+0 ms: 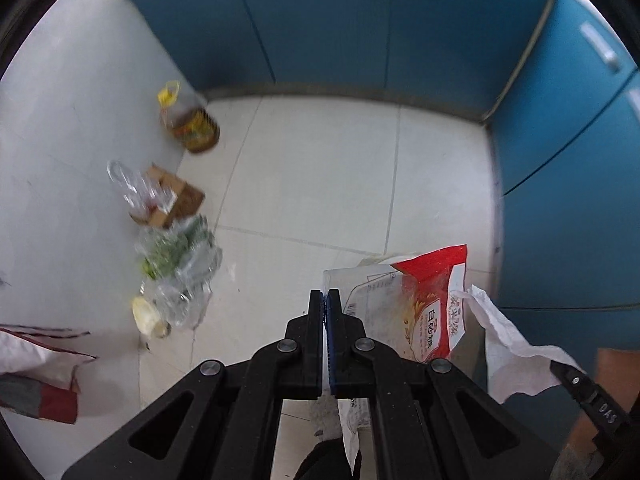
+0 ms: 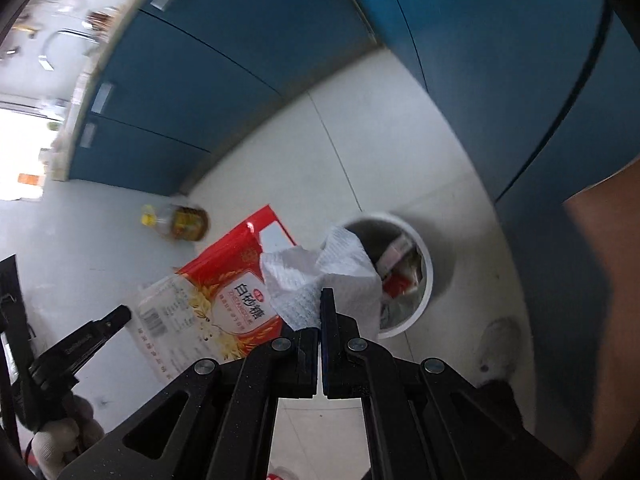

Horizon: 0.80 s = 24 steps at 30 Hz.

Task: Collect trash
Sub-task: 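Carry the sugar bag and paper towel over the bin and open both tools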

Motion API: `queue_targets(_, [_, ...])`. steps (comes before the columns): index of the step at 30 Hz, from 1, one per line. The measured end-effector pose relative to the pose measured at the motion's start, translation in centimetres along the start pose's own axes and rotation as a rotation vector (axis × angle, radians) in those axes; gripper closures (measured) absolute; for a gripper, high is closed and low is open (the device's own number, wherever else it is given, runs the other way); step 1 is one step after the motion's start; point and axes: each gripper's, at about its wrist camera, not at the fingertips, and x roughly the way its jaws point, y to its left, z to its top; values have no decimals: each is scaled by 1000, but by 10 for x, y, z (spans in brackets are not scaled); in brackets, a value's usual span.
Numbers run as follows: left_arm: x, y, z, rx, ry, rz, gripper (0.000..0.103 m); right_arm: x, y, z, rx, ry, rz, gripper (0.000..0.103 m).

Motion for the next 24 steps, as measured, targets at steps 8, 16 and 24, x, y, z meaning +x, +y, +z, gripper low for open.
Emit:
queue_targets(8, [168,-20,-17,-1,114,17,103,179,-65,3,7,104,-71,102])
queue_targets(16, [267,-48,-33,-14,279,-80,103,260,-92,10,-38,170,-121,102])
queue_targets(24, [254,-48,-25,15,253,-126,88,278,-88,8,-126,228,-198,63])
